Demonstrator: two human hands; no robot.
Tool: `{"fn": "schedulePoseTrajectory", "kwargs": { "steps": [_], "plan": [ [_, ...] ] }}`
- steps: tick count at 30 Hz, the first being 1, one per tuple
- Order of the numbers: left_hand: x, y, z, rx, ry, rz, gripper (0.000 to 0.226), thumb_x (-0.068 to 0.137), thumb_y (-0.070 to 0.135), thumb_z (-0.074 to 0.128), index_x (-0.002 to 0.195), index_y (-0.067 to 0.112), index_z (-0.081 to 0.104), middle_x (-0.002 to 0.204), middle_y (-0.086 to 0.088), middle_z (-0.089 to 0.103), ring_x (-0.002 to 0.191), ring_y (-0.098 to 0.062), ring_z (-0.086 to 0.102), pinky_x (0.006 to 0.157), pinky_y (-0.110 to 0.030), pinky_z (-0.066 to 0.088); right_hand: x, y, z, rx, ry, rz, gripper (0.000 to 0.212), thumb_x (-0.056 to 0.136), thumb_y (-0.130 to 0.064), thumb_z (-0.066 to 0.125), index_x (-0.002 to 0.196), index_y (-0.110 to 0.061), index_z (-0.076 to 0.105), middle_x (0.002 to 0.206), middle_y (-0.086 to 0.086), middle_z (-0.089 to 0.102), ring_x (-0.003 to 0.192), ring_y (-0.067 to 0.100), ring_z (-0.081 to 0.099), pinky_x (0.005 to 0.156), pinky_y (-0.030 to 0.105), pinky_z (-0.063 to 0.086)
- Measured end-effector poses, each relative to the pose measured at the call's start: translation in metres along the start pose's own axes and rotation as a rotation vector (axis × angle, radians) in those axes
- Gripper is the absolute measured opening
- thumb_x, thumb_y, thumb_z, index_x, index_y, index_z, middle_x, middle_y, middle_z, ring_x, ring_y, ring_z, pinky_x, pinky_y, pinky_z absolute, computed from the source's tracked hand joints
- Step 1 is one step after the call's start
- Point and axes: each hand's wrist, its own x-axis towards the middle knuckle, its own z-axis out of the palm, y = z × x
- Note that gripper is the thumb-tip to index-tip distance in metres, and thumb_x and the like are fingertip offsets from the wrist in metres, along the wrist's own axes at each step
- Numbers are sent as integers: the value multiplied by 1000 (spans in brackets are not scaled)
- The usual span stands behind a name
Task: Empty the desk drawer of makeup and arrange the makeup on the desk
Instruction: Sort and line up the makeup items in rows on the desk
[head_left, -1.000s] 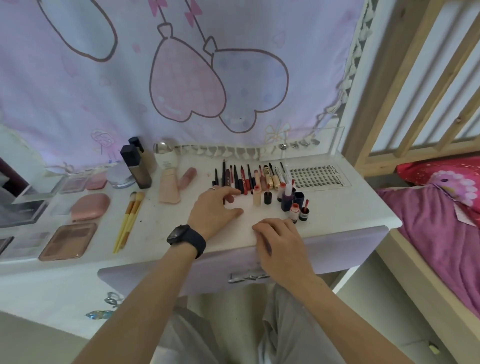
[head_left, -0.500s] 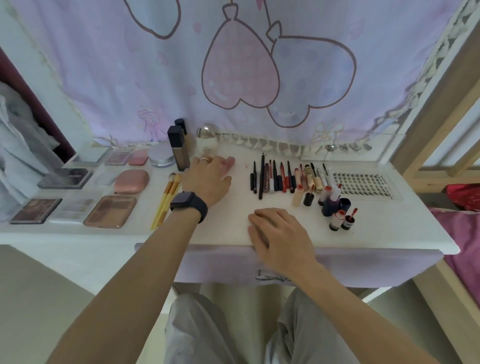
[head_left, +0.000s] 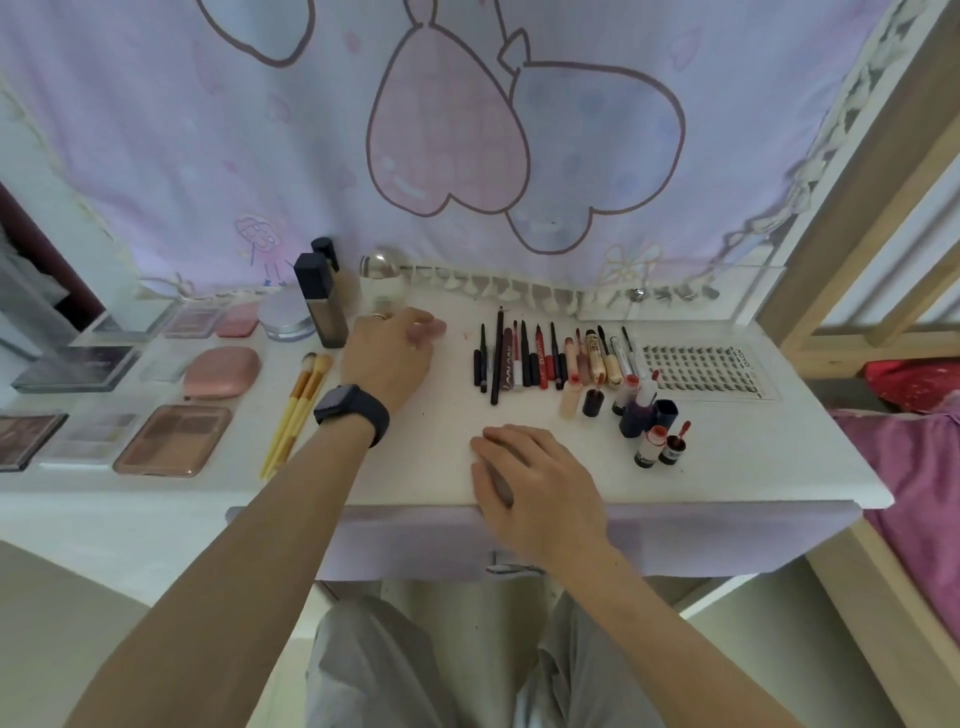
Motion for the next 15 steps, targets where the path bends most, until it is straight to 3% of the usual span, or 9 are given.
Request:
{"fn": "schedulePoseTrajectory", "kwargs": {
  "steps": [3, 6, 10, 15],
  "plan": [
    [-26, 7, -13, -452, 58, -64, 22, 99, 31, 51, 120, 28, 59, 105, 13, 75, 109, -9, 61, 90, -35, 53, 1, -1, -5, 29, -17, 50, 28, 94, -31, 64, 114, -17, 77, 116, -4, 74, 111, 16, 66, 90, 33, 58],
    [-56, 16, -26, -789, -1, -115, 24, 95, 37, 60, 117, 27, 55, 98, 6, 77, 104, -9, 65, 89, -34, 54, 5, -3, -14, 152, -99, 265, 40, 95, -51, 53, 129, -32, 64, 118, -15, 69, 108, 3, 62, 86, 27, 55],
    [-86, 25, -26, -988, -181, -148, 29, 91, 31, 71, 116, 19, 64, 98, -2, 77, 96, -17, 72, 82, -29, 59, 10, 0, -21, 361, -140, 451, 52, 90, -68, 49, 137, -46, 42, 109, -32, 63, 98, -8, 62, 83, 18, 48],
    [-101, 34, -13, -1063, -248, -168, 40, 79, 43, 78, 111, 19, 70, 99, 0, 77, 93, -15, 73, 78, -23, 56, 8, 3, -29, 462, -96, 474, 25, 95, -52, 56, 118, -43, 60, 94, -27, 70, 89, -1, 66, 79, 28, 55]
  ]
}}
